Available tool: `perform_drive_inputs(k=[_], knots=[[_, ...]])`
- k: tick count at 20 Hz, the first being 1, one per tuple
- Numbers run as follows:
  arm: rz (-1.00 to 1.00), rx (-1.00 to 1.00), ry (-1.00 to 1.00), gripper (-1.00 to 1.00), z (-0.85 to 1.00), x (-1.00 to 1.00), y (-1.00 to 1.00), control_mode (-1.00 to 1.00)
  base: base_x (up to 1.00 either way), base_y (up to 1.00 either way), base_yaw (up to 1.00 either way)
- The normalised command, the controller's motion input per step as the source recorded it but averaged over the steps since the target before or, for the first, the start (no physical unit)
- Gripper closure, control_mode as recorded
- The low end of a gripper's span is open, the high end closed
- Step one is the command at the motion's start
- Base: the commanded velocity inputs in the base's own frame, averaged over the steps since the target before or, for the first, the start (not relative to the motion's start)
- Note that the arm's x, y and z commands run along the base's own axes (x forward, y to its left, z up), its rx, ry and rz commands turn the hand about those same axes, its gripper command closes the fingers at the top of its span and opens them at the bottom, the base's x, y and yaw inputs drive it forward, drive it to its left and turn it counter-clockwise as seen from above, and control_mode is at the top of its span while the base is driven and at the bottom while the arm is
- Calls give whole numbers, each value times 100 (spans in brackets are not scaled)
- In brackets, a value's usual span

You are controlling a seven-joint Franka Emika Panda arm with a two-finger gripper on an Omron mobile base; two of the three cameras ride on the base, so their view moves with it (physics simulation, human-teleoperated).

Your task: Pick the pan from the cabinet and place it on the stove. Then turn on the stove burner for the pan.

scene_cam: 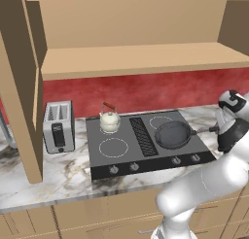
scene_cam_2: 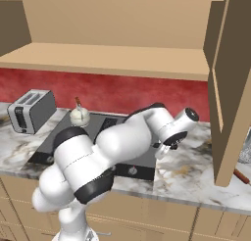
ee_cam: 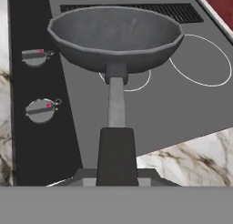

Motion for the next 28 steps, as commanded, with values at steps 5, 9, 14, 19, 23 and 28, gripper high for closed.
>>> perform_drive_inputs(k=[5,9,14,19,23,28], knots=[[0,0,3,100,-21,20,-15,-100,0,0,0],[0,0,3,100,-19,21,-14,-100,0,0,0],[0,0,3,100,-18,22,-11,-100,0,0,0],[0,0,1,100,-13,4,-4,-100,0,0,0],[2,0,6,100,-18,0,0,-100,0,0,0],[0,0,11,-100,-29,0,0,-100,0,0,0]])
